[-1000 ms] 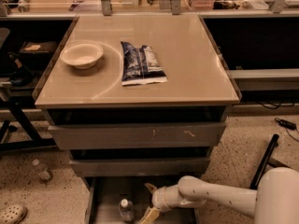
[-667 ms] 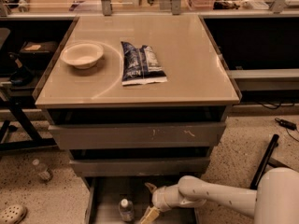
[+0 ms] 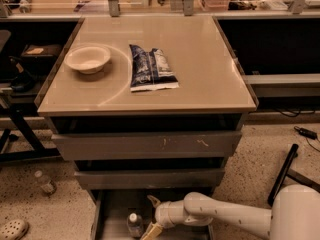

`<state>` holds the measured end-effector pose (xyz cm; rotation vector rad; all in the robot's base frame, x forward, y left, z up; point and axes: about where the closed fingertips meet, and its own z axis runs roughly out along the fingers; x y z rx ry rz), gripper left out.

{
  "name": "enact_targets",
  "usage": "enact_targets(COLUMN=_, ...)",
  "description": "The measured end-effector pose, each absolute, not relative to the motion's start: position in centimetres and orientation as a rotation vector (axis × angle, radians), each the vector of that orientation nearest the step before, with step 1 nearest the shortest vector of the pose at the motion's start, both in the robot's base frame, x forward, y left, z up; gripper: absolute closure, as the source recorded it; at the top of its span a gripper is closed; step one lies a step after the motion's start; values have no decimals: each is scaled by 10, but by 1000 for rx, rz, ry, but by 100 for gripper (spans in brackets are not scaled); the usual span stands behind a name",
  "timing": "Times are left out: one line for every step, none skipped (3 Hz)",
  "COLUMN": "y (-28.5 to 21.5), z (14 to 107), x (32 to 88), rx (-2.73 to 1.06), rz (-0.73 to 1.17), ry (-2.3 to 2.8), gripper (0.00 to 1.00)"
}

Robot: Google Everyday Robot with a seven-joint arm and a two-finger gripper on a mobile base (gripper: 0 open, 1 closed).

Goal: Pick blue plastic bottle from bottom drawer and place on counter

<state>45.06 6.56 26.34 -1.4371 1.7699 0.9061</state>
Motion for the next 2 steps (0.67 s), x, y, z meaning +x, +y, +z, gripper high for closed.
enact_targets(y=66, z=263, x=451, rx=-1437, rz=906, ry=1769, gripper=0)
enact_targets(y=74, z=256, x=443, rx=-1429, rz=930, ry=1763, gripper=0)
